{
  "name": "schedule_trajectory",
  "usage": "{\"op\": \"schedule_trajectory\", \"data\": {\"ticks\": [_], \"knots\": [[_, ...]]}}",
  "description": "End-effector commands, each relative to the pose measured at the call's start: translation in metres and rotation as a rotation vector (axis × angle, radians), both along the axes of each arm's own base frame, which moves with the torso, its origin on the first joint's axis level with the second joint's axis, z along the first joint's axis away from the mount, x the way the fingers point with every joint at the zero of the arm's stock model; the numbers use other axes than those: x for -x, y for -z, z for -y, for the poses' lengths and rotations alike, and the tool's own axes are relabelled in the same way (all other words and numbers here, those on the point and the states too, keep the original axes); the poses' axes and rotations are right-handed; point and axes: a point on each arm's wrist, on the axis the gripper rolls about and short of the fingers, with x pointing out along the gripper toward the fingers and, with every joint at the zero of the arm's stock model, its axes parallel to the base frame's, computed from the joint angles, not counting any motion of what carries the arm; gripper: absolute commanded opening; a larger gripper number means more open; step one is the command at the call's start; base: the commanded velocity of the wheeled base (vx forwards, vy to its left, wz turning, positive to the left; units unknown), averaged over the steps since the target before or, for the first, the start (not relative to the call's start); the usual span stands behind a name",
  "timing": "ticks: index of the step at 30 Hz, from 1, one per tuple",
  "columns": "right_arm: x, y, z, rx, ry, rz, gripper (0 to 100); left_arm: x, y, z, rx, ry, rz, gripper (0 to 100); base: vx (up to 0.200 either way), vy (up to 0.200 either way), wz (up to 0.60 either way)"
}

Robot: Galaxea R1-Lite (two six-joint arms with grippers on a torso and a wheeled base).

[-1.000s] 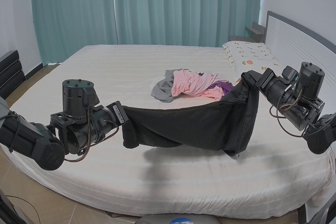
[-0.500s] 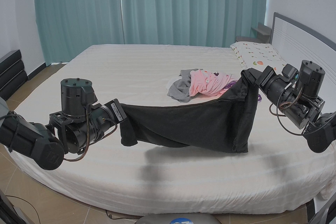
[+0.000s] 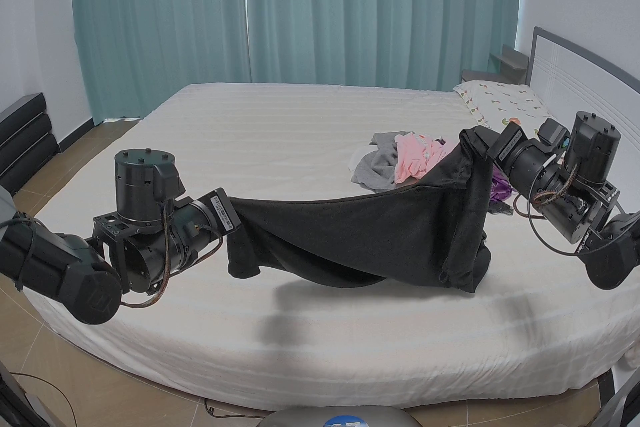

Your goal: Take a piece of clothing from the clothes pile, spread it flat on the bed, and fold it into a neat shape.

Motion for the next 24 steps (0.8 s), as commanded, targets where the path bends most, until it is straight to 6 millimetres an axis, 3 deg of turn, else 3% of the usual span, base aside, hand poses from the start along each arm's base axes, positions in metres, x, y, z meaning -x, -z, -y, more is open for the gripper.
{"op": "schedule_trajectory", "data": {"ticks": [1,24], "knots": [[0.0012,-0.0012,0.0003,-0.003,-0.001,0.004,0,0.0001,-0.0009,-0.0002,0.001,-0.001,0.004,0,0.0,0.2,0.0],[0.0008,0.0037,0.0001,0.0,-0.004,-0.013,0,0.0017,0.0012,-0.0052,-0.003,-0.015,-0.006,0,0.0,0.2,0.0]]}}
